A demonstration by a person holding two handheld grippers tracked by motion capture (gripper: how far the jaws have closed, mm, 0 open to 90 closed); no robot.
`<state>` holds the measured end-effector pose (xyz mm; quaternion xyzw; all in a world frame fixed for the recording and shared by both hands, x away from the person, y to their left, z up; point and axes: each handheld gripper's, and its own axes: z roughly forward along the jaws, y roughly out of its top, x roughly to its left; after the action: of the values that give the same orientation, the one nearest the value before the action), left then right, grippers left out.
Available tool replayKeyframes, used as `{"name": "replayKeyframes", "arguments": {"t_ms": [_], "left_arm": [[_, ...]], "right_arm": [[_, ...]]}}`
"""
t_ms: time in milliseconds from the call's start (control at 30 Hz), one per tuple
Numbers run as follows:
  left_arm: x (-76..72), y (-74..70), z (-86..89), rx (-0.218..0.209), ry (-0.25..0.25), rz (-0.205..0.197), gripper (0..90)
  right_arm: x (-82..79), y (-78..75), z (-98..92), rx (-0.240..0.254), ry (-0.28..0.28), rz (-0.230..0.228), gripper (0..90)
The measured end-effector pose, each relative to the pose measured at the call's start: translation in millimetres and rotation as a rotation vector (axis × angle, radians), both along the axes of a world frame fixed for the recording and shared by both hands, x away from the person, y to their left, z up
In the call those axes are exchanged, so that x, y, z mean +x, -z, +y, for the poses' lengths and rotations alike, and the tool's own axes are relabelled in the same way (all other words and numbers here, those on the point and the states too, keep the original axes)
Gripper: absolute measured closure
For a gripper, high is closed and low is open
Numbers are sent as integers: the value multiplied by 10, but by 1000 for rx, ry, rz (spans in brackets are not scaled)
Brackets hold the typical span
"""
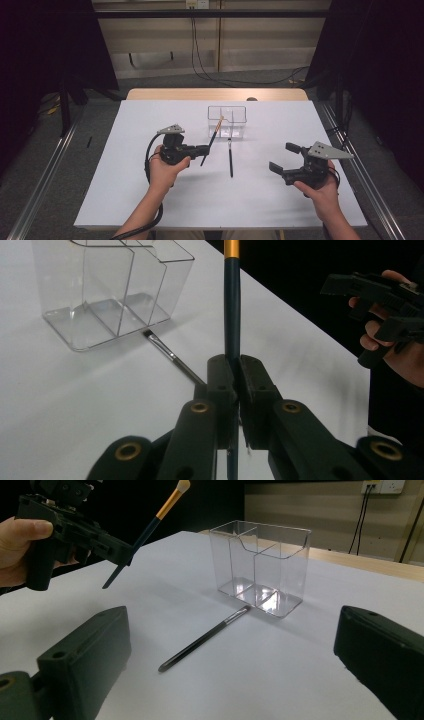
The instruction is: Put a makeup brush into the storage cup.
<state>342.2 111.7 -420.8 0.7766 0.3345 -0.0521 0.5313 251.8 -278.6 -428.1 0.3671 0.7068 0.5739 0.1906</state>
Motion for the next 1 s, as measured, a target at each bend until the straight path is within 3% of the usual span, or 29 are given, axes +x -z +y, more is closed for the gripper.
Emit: {"name": "replayKeyframes", "arguments": {"t_ms": [700, 1000], "left_arm": [[-87, 40, -117, -16, 43, -9, 849], [-126, 28, -207, -22, 72, -22, 849]], "right_arm": [[158, -52, 260, 33, -60, 13, 65], [220, -80, 330, 73, -83, 31, 106]]}}
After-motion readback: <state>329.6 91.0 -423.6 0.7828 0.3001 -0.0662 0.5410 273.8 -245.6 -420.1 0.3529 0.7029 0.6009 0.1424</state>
